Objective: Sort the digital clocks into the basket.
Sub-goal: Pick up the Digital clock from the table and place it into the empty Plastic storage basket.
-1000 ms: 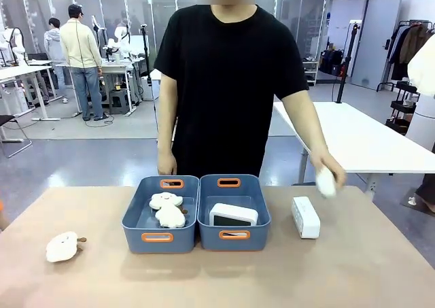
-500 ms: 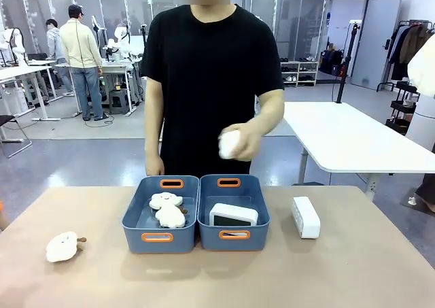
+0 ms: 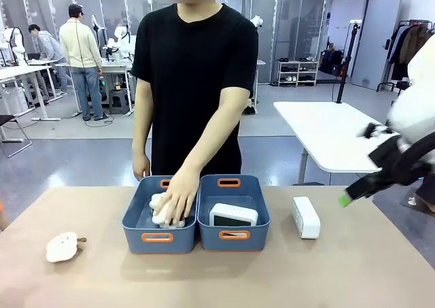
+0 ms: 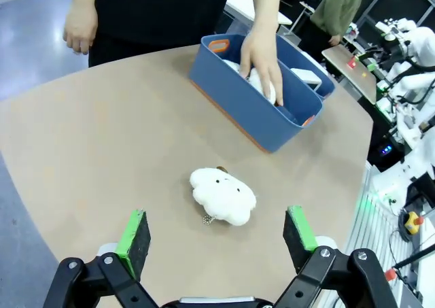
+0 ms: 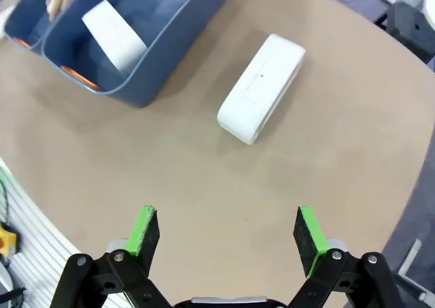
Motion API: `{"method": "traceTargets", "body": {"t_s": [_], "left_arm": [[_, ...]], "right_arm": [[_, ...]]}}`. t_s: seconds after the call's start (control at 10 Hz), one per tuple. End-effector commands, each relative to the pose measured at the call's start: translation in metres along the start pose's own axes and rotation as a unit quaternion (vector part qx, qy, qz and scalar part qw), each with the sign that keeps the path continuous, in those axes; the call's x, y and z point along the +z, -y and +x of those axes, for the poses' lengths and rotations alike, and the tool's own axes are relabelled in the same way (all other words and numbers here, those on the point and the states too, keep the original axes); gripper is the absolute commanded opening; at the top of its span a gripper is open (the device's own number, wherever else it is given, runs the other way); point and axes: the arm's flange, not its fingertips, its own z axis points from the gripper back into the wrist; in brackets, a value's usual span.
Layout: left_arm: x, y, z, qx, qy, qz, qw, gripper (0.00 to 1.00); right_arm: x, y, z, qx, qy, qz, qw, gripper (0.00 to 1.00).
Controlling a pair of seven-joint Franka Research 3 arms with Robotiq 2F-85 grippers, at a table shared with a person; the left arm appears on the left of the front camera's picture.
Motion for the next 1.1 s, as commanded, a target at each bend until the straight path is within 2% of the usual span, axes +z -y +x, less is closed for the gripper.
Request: {"method": "traceTargets", "body": {"t_s": [0.0, 0.1, 0.4, 0.5, 0.6, 0.8, 1.0], "left_arm": [[0.002, 0.003, 0.003, 0.008, -0.007, 0.004, 1.000, 1.00], [0.002, 0.003, 0.003, 0.008, -0.007, 0.004, 1.000, 1.00], [0.002, 0.003, 0.003, 0.008, -0.007, 0.004, 1.000, 1.00], [0.002, 0.003, 0.003, 0.008, -0.007, 0.004, 1.000, 1.00], [0.002, 0.003, 0.003, 0.008, -0.007, 0.004, 1.000, 1.00], [0.002, 0.003, 0.003, 0.008, -0.007, 0.004, 1.000, 1.00], [0.002, 0.003, 0.003, 0.008, -0.007, 0.004, 1.000, 1.00]], "right_arm": [[-0.013, 0.001, 0.005, -0.009, 0.008, -0.013, 1.000, 1.00], [0.000, 0.000, 0.000, 0.000, 0.000, 0.000, 1.000, 1.00], [-0.012, -0.003, 0.005, 0.010, -0.002, -0.002, 1.000, 1.00], [-0.014, 0.003, 0.011, -0.063, -0.086, -0.029, 0.994, 1.00], [-0.035, 0.006, 0.030, -0.097, -0.139, -0.021, 0.985, 1.00], [-0.078, 0.005, 0.077, -0.173, -0.186, -0.032, 0.967, 1.00], [-0.105, -0.001, 0.098, -0.226, -0.210, -0.008, 0.951, 1.00]]}}
